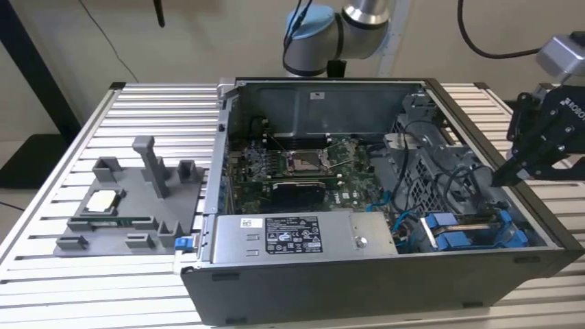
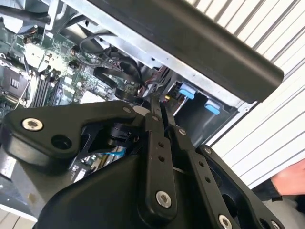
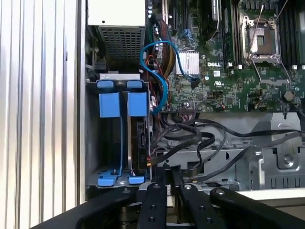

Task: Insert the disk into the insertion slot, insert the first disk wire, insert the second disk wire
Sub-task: 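Insert the second disk wire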

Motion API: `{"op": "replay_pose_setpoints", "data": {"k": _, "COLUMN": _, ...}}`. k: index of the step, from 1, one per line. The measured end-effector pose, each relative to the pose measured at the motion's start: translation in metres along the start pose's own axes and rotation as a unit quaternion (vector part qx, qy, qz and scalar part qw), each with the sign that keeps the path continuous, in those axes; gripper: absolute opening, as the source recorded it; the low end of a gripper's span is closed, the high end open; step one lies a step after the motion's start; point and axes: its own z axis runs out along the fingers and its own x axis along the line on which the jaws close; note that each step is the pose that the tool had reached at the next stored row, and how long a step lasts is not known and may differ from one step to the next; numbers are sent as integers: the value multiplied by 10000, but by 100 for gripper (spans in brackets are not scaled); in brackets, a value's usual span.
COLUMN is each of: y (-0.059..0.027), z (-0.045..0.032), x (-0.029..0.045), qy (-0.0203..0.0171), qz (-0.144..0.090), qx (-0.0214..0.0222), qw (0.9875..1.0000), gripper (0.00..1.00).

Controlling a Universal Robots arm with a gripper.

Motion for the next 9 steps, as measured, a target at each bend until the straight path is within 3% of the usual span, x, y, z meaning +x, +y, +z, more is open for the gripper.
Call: {"op": "replay_pose_setpoints", "data": {"k": 9, "y": 291, "z": -21, "x": 6, "qy": -3, "qz": 12, "qx": 5, "qw": 10000, "gripper": 16}}
